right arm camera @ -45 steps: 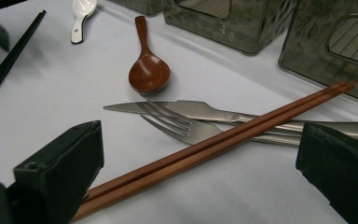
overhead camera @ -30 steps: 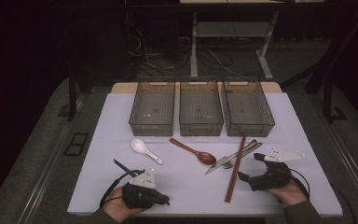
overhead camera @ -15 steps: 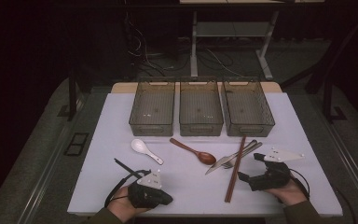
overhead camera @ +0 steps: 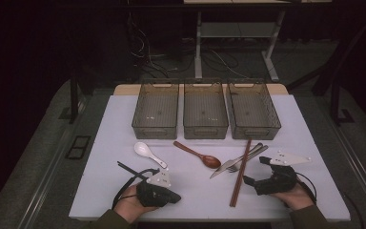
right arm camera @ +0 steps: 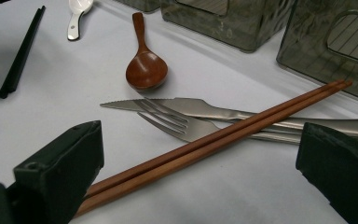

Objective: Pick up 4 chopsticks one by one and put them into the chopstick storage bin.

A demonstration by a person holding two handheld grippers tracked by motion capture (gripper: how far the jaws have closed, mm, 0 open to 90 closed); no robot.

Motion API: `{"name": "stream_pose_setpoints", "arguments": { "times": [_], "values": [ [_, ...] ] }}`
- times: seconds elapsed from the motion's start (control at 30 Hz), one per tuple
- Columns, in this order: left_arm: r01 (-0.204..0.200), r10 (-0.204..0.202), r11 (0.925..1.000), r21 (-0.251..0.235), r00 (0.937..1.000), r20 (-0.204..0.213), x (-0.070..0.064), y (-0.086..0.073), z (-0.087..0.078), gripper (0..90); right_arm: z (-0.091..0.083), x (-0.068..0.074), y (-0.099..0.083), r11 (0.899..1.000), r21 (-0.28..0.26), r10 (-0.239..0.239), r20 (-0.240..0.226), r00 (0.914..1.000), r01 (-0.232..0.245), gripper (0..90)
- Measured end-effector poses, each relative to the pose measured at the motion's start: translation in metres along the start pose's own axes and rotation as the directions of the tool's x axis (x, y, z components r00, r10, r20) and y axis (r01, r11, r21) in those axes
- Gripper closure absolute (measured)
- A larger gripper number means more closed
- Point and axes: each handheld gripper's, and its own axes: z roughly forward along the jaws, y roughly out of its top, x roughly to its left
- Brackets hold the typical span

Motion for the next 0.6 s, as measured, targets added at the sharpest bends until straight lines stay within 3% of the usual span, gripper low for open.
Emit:
{"name": "stream_pose_setpoints", "arguments": {
  "times": [0.6],
  "values": [
    [-0.004,0.004,0.9999,-0.014,0.9992,-0.041,0.018,0.012,0.005,89.0,0.000,0.000,0.000,1.000,0.002,0.000,-0.002,1.0000,0.000,0.7]
  ]
}}
